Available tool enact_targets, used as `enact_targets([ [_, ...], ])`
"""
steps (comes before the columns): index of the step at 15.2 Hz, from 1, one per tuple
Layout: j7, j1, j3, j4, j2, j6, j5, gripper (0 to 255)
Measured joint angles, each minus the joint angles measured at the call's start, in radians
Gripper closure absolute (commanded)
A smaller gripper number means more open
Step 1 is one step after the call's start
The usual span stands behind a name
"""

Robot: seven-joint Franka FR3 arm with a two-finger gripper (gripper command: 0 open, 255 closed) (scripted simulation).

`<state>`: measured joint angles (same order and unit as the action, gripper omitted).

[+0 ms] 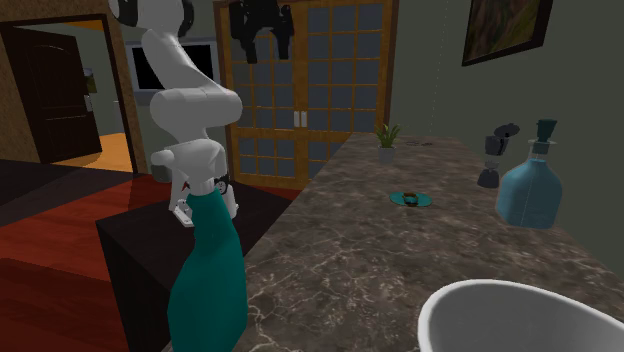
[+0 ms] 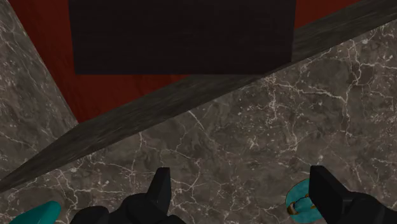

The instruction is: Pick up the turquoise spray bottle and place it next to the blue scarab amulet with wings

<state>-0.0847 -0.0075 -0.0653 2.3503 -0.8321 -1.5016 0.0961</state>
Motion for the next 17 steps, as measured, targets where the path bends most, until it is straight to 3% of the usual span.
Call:
enact_targets([
  [4,0.029,-0.019,-0.013,-0.037,0.089,-0.026,0.004,0],
  [17,0.195,-0.112,-0.125,-0.438,0.667,-0.032,0.067,0],
])
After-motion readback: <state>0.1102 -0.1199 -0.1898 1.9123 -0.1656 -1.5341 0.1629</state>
